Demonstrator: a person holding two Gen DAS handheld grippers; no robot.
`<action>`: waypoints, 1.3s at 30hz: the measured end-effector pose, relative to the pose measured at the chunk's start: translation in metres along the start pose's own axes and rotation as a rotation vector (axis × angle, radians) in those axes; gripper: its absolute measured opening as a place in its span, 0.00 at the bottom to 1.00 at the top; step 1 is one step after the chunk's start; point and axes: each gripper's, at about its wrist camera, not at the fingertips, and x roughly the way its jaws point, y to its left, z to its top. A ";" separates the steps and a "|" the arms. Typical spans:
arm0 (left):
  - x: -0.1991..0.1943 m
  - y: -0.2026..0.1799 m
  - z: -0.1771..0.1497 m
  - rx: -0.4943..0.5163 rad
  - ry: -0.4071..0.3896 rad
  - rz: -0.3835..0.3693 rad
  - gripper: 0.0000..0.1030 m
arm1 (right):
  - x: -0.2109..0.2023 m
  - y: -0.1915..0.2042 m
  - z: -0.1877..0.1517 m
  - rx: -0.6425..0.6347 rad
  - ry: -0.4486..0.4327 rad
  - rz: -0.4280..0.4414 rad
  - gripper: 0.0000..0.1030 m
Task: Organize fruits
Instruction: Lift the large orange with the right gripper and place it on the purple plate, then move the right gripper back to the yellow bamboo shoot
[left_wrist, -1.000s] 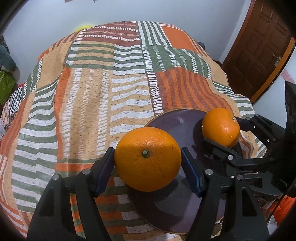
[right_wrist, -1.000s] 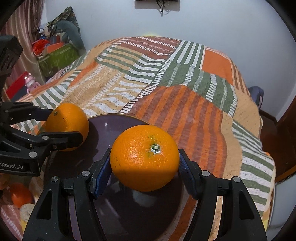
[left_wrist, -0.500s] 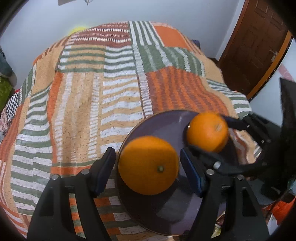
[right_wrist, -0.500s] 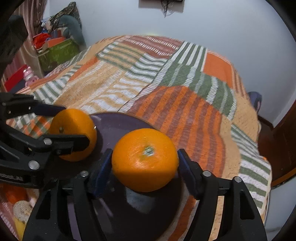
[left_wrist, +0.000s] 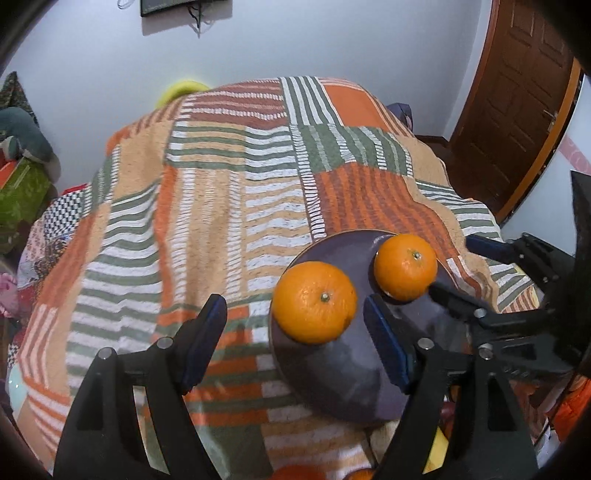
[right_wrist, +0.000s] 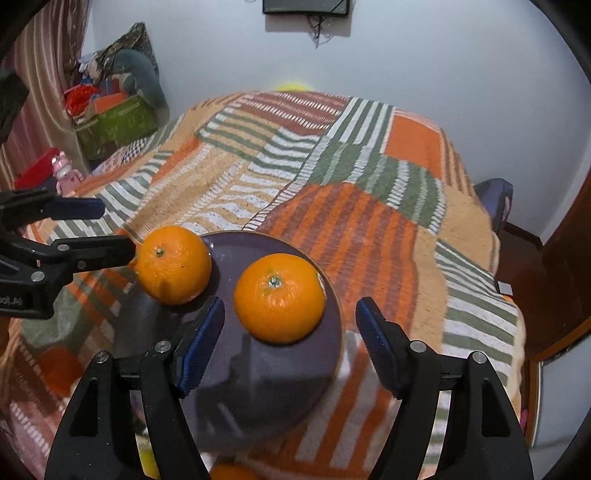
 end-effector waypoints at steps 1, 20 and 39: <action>-0.005 0.000 -0.003 -0.003 -0.006 0.004 0.74 | -0.005 0.000 -0.001 0.006 -0.007 -0.001 0.68; -0.110 -0.019 -0.067 -0.027 -0.087 0.064 0.81 | -0.104 0.029 -0.053 0.055 -0.091 0.017 0.68; -0.138 -0.023 -0.149 -0.006 -0.031 0.063 0.82 | -0.084 0.069 -0.123 0.023 0.075 0.091 0.61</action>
